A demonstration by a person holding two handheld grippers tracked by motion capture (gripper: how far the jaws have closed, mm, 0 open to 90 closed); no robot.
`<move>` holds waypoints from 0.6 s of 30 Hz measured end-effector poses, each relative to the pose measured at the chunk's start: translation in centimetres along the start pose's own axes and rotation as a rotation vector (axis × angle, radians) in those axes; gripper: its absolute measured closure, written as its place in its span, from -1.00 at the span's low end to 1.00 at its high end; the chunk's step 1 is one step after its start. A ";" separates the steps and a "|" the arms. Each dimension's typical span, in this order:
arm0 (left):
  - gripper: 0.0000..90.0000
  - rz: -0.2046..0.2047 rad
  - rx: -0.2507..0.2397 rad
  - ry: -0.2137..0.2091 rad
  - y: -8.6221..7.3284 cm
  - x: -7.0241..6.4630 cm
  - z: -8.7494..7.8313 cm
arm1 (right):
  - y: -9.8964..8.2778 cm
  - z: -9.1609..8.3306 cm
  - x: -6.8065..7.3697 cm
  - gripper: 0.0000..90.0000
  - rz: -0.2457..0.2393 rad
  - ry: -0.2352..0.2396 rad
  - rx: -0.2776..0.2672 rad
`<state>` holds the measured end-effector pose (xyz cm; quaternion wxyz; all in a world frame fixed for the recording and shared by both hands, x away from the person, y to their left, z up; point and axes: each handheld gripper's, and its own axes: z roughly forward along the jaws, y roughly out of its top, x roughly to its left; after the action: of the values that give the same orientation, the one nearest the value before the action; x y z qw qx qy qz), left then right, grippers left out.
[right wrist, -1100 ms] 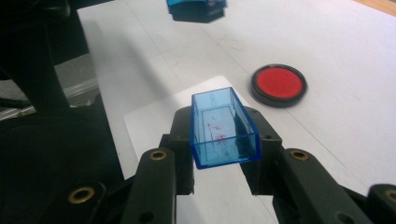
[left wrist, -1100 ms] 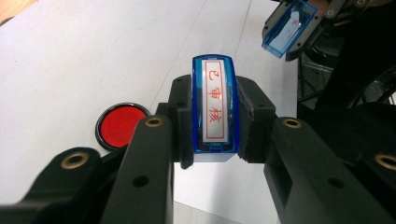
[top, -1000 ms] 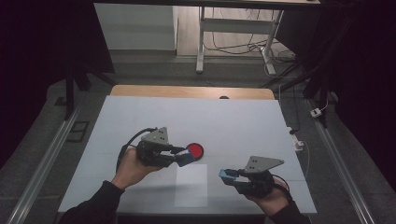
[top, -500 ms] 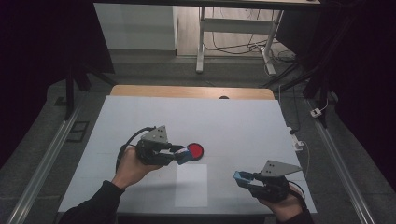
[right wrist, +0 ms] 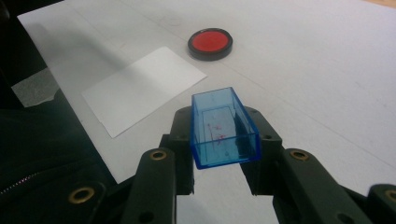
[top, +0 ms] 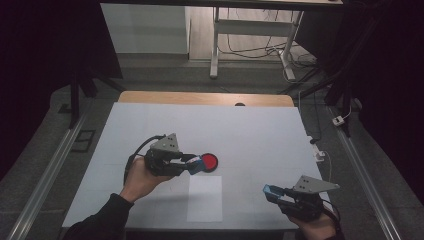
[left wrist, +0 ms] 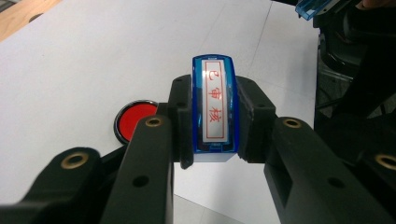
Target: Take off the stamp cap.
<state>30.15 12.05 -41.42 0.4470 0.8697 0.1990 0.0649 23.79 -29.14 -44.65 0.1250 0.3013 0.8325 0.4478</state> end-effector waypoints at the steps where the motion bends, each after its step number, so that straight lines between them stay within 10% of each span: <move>1: 0.57 -0.001 -0.001 0.002 0.0 0.0 0.0 | -0.1 -0.1 -0.1 0.51 0.004 -0.003 0.000; 18: 0.57 -0.008 0.004 0.014 -0.1 0.1 0.2 | -1.3 -1.1 -0.7 0.51 0.068 -0.008 0.018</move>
<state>30.33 11.99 -41.62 0.4440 0.8693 0.2059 0.0686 23.32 -30.88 -45.12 0.1101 0.3324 0.8253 0.4431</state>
